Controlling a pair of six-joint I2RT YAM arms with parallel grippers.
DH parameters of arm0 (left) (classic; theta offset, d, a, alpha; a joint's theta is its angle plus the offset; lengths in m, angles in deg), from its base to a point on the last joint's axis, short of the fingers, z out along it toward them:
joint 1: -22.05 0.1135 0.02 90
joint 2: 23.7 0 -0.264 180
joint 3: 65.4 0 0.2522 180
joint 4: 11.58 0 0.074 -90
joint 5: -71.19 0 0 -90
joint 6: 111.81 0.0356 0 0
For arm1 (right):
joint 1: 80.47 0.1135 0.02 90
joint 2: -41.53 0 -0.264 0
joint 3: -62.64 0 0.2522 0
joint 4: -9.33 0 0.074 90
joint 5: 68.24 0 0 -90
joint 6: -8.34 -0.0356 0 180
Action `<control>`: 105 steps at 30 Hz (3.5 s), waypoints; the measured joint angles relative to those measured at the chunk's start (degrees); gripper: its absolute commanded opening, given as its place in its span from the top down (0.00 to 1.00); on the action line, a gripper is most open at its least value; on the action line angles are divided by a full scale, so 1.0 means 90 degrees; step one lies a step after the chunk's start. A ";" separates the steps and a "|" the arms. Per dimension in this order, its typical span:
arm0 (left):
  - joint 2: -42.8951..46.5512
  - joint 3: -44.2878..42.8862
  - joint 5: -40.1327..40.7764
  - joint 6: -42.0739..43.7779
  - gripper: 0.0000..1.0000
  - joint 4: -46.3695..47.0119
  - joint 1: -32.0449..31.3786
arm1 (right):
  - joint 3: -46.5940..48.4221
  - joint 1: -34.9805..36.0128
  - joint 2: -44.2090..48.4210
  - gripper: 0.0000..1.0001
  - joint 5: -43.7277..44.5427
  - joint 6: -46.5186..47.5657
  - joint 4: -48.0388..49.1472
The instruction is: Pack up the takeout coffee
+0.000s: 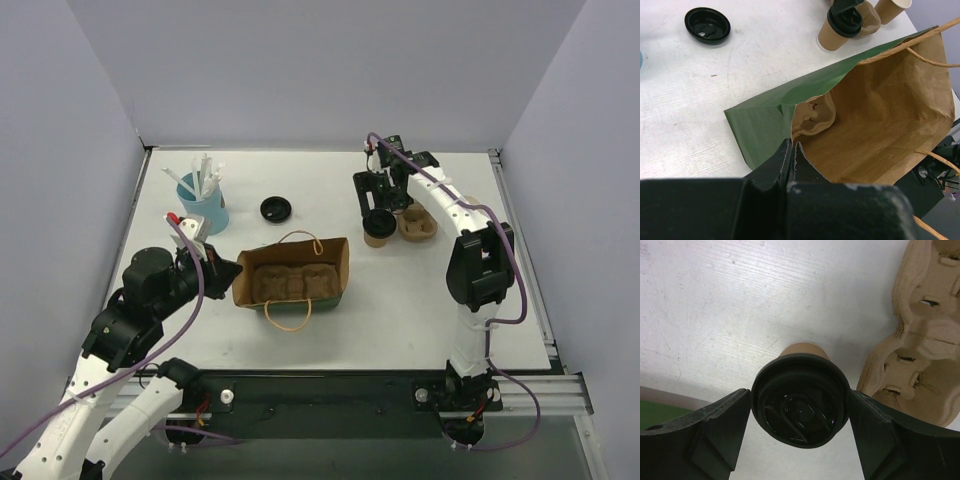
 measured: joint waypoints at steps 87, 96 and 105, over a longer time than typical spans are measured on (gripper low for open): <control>-0.0391 -0.0146 -0.0289 0.0090 1.00 0.0279 -0.0012 | 0.1413 0.5396 0.3728 0.59 0.0675 0.1404 -0.0806; -0.0138 -0.0022 -0.0763 0.0376 1.00 0.0821 -0.0012 | 0.0090 0.5892 0.3524 0.62 0.1209 0.2108 -0.0738; 0.0240 0.0580 -0.1156 0.0335 1.00 0.1161 -0.0012 | -0.1088 0.6088 0.3235 0.63 0.1885 0.2963 -0.0483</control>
